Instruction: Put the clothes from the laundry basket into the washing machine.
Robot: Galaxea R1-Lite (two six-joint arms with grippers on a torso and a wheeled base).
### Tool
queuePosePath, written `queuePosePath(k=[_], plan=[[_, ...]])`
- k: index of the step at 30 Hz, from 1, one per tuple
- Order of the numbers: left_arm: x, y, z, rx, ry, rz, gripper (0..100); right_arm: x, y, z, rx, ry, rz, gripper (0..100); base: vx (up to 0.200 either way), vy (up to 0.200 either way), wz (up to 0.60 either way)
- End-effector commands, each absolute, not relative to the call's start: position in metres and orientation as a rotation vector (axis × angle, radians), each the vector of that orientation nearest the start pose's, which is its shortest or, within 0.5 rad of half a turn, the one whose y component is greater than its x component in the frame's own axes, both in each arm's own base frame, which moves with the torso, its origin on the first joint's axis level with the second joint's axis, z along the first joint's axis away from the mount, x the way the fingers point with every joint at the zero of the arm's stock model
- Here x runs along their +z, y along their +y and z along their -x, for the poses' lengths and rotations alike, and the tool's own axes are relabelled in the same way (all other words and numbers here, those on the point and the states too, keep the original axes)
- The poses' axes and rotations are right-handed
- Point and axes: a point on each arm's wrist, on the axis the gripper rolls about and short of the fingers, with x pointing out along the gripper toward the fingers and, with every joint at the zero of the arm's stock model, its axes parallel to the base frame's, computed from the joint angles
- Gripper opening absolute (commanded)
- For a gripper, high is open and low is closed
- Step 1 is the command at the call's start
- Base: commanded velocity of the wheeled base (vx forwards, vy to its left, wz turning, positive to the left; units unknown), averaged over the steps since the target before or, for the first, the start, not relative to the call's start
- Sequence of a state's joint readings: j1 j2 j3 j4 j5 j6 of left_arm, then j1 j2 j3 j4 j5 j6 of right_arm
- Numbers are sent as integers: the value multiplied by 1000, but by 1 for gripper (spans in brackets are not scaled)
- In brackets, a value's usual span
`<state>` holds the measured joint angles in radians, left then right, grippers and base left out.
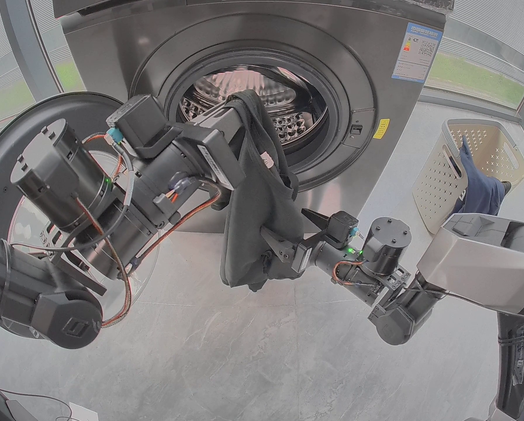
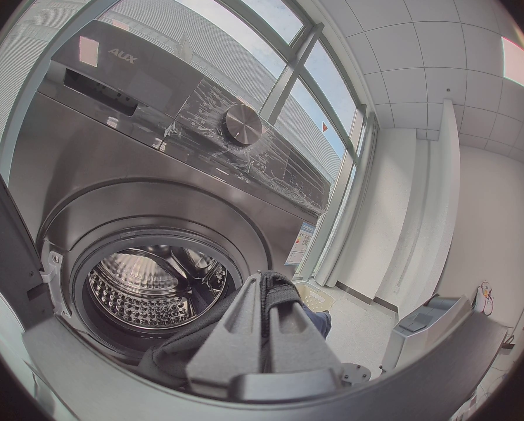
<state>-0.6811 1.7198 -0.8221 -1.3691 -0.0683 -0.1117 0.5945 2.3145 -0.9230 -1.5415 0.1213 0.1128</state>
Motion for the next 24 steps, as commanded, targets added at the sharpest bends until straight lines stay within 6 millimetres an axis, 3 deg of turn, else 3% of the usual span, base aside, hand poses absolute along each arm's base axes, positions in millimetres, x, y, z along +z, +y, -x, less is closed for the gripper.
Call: queuePosePath(k=[1,13,14,24], plan=[[260,-189,-230,-763,-437,255,0,50,250,-360,746,-118,-138,100,0,0,0],[263,-186,-225,-771,-443,264,0,50,265,-378,736,-189,-159,100,0,0,0],[263,-186,-225,-771,-441,264,0,51,266,-379,728,-197,-162,0,0,0,0],[262,-181,-229,-746,-438,260,0,58,261,-381,711,-214,-172,0,0,0,0]])
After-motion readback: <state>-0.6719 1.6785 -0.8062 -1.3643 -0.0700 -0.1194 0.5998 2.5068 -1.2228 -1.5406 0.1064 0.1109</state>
